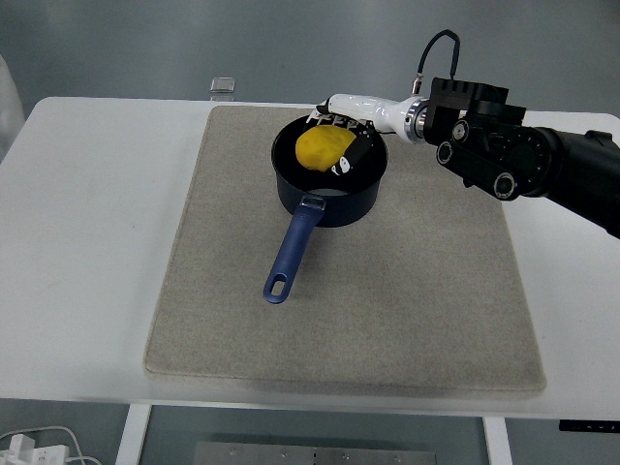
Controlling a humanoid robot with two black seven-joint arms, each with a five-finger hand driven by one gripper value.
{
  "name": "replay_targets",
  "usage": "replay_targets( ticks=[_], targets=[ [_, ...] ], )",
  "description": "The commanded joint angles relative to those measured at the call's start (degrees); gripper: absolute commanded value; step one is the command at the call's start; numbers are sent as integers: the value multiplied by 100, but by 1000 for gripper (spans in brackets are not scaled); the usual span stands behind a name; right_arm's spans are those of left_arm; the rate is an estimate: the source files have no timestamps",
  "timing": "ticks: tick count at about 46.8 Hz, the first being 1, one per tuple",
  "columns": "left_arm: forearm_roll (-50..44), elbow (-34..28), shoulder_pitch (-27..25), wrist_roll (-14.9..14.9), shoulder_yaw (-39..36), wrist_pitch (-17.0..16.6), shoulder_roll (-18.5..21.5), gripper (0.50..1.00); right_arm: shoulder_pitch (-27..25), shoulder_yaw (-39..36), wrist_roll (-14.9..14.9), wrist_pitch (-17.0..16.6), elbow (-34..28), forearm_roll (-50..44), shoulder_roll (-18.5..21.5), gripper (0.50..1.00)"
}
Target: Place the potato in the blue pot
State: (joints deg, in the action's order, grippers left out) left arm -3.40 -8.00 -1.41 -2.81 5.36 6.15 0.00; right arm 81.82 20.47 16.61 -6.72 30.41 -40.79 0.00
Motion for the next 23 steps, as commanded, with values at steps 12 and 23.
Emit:
replay_targets(
  ticks=[12, 23],
  targets=[
    [-3, 0, 0, 0, 0, 0, 0, 1000, -43, -34, 0, -4, 0, 9, 0, 944],
    [6, 0, 0, 0, 0, 0, 0, 1000, -43, -60, 0, -4, 8, 18, 0, 944]
  ],
)
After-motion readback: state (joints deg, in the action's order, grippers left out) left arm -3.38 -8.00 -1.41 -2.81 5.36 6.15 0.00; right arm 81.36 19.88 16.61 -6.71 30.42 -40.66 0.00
